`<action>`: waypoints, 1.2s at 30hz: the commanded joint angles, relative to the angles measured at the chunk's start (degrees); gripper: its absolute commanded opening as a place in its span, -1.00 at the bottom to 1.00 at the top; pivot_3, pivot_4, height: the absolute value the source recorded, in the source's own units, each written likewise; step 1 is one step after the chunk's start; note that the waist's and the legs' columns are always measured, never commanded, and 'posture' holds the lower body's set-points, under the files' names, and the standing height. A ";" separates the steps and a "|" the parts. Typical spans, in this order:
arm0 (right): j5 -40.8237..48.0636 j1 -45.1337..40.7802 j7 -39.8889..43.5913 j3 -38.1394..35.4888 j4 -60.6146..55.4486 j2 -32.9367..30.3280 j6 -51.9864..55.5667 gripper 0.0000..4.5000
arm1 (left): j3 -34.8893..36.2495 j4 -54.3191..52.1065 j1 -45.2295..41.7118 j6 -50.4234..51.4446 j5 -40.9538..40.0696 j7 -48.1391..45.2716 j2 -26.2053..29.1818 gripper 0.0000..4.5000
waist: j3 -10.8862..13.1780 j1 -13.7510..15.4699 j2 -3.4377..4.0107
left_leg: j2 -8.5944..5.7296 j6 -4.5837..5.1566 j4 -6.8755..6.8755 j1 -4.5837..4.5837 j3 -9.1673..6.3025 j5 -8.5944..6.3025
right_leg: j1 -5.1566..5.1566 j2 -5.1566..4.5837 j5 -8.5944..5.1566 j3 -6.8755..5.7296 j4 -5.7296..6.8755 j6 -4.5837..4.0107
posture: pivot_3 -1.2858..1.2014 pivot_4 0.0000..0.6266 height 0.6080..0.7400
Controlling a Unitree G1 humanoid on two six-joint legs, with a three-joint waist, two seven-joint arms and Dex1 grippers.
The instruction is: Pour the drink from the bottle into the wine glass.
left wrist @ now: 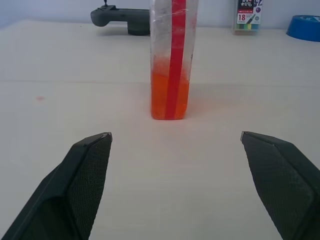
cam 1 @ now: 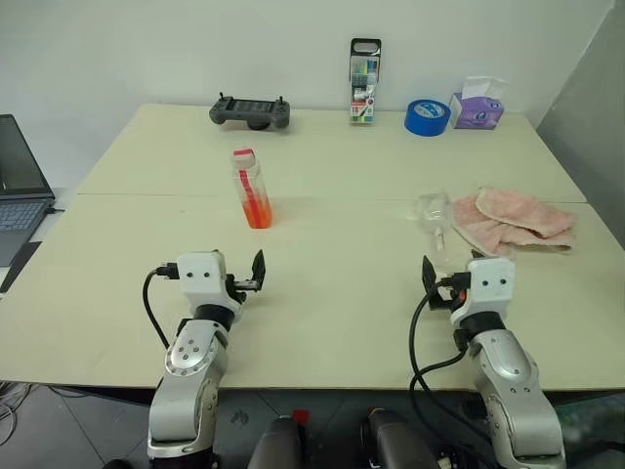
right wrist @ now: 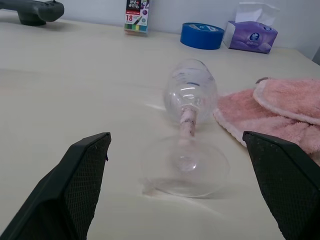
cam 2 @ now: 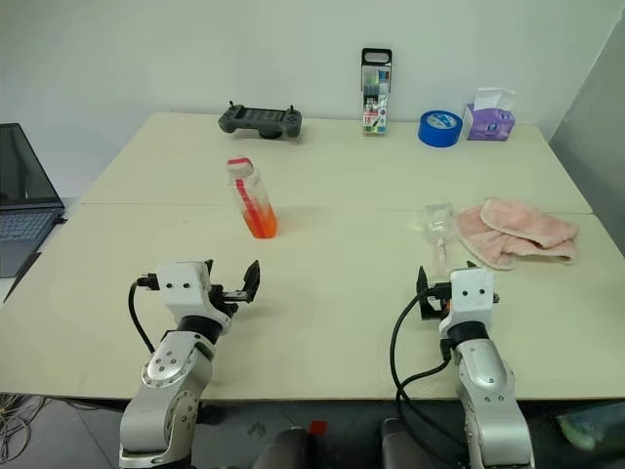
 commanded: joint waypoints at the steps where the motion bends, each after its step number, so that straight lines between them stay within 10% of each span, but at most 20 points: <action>1: -0.58 -0.25 -0.70 -0.98 -2.57 -0.06 -0.62 1.00 | 0.24 -1.53 -1.32 -1.27 1.52 0.96 0.74 0.97 | 0.00 0.00 0.00 | 0.00 0.00 0.00 0.00 0.00 0.00 | 0.00 0.00 0.00 -0.01 0.00 0.00 | 0.03 -0.52 1.00; 14: -0.25 -1.21 1.44 -0.21 -2.76 -2.09 -1.07 1.00 | 0.33 0.23 -2.37 -3.82 2.98 3.80 -1.54 0.97 | 0.00 0.01 0.00 | 0.00 0.00 0.00 0.00 0.00 0.00 | 0.00 0.00 0.00 0.00 0.00 0.00 | 0.03 -0.52 1.00; 36: 11.65 -29.82 25.63 8.49 6.92 -13.38 7.65 1.00 | 0.36 26.67 -27.85 -12.69 2.56 1.40 0.68 0.97 | 0.00 0.05 -0.03 | -0.06 0.01 0.03 -0.06 -0.08 0.00 | 0.02 0.01 0.26 -0.34 -0.04 -0.21 | 0.03 -0.52 1.00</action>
